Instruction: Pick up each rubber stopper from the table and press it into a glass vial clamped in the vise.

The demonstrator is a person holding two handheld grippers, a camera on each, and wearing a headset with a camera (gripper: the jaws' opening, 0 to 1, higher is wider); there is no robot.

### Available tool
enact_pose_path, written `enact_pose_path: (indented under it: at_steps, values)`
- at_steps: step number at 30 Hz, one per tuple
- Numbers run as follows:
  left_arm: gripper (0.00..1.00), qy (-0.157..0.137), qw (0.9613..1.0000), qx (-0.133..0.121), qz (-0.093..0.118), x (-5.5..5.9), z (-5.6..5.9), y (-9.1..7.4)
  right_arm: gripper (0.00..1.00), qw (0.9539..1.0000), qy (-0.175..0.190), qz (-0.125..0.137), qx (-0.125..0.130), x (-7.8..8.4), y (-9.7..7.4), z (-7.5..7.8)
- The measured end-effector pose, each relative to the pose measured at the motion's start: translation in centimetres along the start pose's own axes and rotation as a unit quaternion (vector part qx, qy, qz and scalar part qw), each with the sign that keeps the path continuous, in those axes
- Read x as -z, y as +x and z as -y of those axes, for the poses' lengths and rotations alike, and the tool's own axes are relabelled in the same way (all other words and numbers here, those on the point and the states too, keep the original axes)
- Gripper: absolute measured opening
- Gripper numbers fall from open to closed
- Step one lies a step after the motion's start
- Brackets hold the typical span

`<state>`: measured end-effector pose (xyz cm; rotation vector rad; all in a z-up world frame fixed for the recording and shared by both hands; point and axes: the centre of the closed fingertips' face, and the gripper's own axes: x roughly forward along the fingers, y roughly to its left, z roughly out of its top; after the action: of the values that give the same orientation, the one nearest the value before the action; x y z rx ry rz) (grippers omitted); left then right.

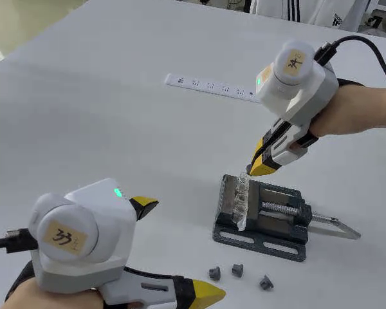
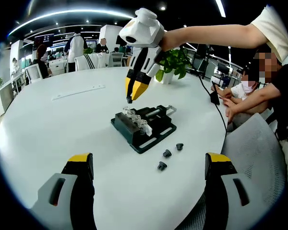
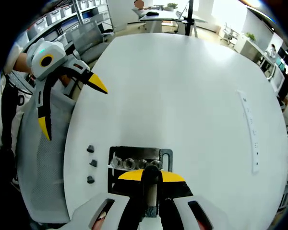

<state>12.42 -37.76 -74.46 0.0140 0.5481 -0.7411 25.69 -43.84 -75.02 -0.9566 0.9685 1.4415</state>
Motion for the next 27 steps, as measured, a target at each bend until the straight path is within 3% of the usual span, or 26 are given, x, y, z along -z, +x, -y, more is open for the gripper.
enact_pose_path:
  at_steps: [27]
  values:
    - [0.96, -0.011, 0.9999, -0.006, -0.004, 0.3, -0.7, 0.1, 0.06, 0.9998, -0.004, -0.012, -0.015, 0.2, 1.5, 0.2]
